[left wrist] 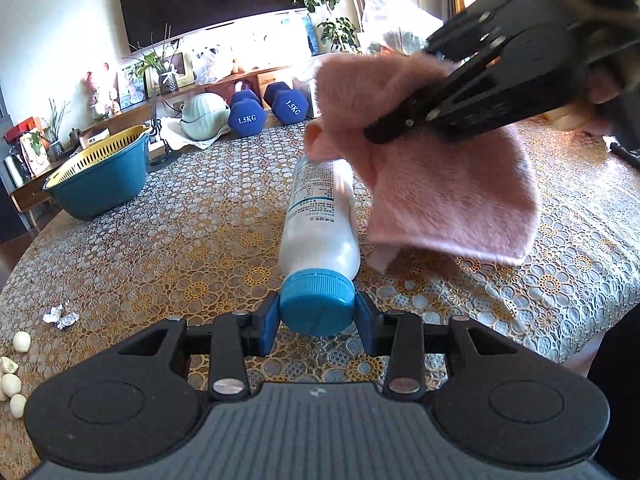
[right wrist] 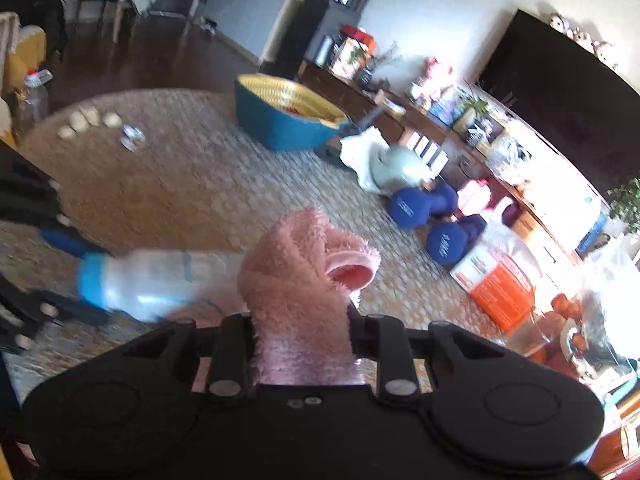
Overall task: Clean container
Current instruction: 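Give the bottle a final wipe with the pink cloth in the right gripper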
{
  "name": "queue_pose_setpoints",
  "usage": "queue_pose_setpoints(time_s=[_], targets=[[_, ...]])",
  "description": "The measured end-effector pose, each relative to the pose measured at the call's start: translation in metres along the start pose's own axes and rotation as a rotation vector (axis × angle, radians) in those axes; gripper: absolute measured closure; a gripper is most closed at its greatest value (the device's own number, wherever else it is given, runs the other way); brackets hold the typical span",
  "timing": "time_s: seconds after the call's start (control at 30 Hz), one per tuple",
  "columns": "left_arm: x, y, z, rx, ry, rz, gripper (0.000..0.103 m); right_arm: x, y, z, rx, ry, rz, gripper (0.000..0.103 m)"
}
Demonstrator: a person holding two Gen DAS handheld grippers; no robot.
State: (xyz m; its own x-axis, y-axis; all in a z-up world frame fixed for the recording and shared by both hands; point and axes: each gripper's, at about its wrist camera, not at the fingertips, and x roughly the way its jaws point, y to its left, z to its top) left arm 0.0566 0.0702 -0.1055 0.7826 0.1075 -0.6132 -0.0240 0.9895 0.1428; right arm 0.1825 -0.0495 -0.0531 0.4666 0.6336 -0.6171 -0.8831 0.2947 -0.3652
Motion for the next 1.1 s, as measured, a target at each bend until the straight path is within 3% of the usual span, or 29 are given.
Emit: queue_pose_setpoints(time_s=[0.23, 0.53, 0.83, 1.1], targets=[[0.002, -0.004, 0.001, 0.018, -0.001, 0.014, 0.063, -0.032, 0.046, 0.014, -0.081, -0.083, 0.131, 0.077], [0.0, -0.005, 0.0, 0.022, -0.007, 0.012, 0.064, -0.03, 0.088, 0.011, -0.133, -0.052, 0.205, 0.077], [0.001, 0.0, -0.001, 0.005, -0.014, -0.008, 0.064, -0.016, 0.081, 0.011, -0.079, -0.045, 0.216, 0.077], [0.001, 0.004, 0.0, -0.016, -0.009, -0.029, 0.064, 0.0, 0.051, 0.016, -0.03, -0.04, 0.18, 0.076]])
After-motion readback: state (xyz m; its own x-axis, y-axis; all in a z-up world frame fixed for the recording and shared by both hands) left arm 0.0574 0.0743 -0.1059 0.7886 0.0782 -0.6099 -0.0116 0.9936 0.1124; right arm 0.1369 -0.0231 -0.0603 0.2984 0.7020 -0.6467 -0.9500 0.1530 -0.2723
